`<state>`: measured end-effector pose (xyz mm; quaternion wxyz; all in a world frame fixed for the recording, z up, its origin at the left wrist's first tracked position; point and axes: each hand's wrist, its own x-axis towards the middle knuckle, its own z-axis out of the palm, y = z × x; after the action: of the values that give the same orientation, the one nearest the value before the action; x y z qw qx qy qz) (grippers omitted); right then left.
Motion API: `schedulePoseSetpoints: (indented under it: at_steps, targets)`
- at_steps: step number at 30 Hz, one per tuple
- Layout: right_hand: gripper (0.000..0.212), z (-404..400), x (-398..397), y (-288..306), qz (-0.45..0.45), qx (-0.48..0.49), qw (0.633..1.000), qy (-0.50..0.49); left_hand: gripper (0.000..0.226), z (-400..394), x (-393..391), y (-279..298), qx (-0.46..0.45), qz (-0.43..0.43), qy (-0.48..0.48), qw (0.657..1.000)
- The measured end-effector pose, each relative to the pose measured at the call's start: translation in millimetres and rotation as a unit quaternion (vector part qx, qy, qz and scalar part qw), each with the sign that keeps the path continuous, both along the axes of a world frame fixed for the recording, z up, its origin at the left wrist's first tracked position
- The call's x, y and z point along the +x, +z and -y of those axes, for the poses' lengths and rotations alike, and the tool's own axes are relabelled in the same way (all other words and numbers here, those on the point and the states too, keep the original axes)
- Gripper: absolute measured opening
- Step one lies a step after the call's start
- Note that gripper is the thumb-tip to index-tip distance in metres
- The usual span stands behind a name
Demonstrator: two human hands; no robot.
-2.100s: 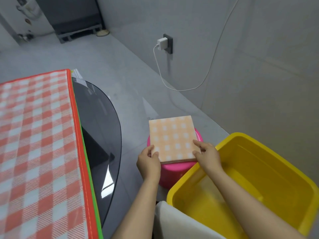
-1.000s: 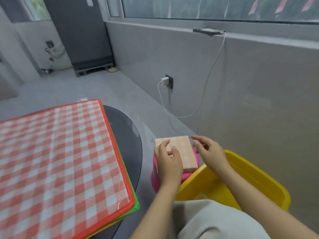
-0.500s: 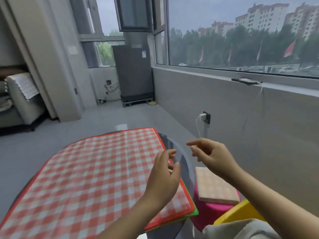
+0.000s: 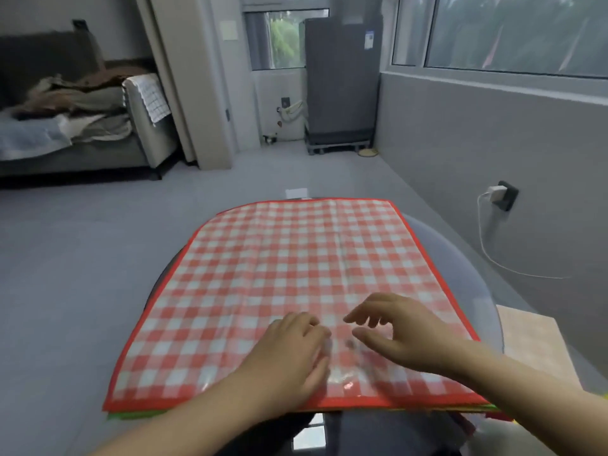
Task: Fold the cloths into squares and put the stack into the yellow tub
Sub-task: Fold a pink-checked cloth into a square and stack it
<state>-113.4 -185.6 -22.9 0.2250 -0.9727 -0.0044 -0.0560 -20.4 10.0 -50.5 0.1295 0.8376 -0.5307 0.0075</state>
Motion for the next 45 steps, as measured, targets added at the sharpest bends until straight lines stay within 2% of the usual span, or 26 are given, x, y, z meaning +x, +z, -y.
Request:
schedulePoseSetpoints:
  at_steps: [4,11,14,17,22,25,28,31,33,37,42,45]
  targets:
    - [0.037,-13,4,-14,-0.043,-0.048,0.993,0.101,0.044,-28,5,-9,0.009,-0.021,-0.035,0.999]
    - [0.052,-30,2,-18,-0.074,-0.037,0.983,0.161,0.054,-49,11,-7,0.015,-0.111,-0.055,0.992]
    - [0.047,-35,4,-19,-0.069,-0.031,0.984,0.164,0.057,-50,13,-7,0.012,-0.115,-0.076,0.990]
    - [0.037,-39,4,-18,-0.061,-0.034,0.984,0.166,0.048,-49,14,-6,0.009,-0.116,-0.084,0.990]
    - [0.030,-45,3,-14,-0.065,-0.018,0.987,0.149,0.050,-44,10,1,0.011,-0.146,-0.062,0.987]
    - [0.022,-44,4,-10,-0.083,-0.005,0.988,0.129,0.034,-44,8,13,0.049,-0.154,-0.065,0.985]
    - [0.021,-45,4,-5,-0.101,-0.013,0.988,0.112,0.036,-47,7,23,0.091,-0.140,-0.064,0.984]
    - [0.021,-48,3,2,-0.108,-0.046,0.990,0.080,0.031,-49,11,30,0.116,-0.151,-0.023,0.981]
    - [0.018,-49,1,7,-0.093,-0.087,0.991,0.046,0.027,-48,15,35,0.108,-0.159,0.017,0.981]
    - [0.018,-49,3,18,-0.046,-0.173,0.983,-0.026,0.021,-45,18,50,0.079,-0.104,0.080,0.988]
    - [0.018,-45,10,39,0.009,-0.195,0.979,-0.061,0.017,-37,22,76,0.043,-0.039,0.099,0.993]
    - [0.016,-39,7,53,0.012,-0.178,0.984,-0.027,0.017,-34,28,95,0.078,-0.056,0.075,0.993]
